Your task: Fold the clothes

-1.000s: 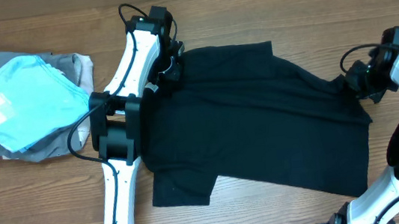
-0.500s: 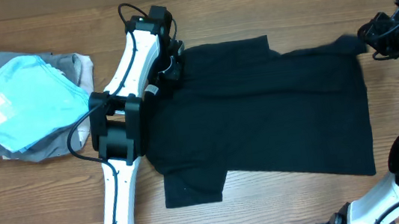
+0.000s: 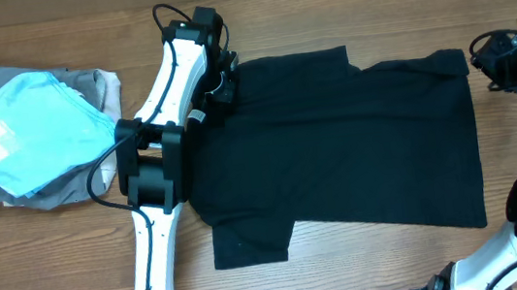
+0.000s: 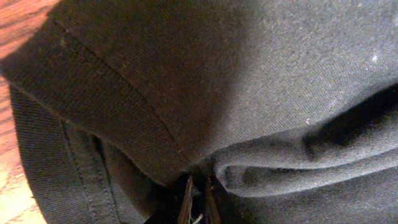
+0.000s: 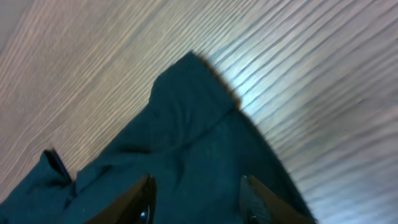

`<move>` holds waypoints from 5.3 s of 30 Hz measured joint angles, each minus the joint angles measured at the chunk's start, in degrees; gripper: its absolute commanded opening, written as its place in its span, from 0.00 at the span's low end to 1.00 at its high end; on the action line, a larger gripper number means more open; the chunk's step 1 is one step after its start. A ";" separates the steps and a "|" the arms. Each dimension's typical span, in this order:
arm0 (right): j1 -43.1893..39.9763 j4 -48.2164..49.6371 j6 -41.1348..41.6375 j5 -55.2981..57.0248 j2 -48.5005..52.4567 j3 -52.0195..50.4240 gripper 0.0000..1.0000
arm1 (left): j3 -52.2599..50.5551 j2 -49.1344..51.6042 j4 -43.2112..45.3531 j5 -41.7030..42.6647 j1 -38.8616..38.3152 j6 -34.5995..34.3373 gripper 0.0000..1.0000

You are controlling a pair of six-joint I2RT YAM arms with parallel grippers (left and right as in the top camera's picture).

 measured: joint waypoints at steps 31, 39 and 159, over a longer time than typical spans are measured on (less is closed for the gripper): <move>4.09 18.49 9.84 -8.57 12.52 8.39 0.14 | 0.00 -0.07 -1.60 0.00 0.00 -1.40 0.17; 3.74 16.87 9.99 -7.91 12.52 8.46 0.92 | 0.00 -0.07 -1.70 -0.04 0.02 -1.46 0.15; -3.82 -15.93 24.46 25.20 -11.89 -36.26 0.08 | 26.93 16.59 17.53 14.51 -13.86 6.82 0.04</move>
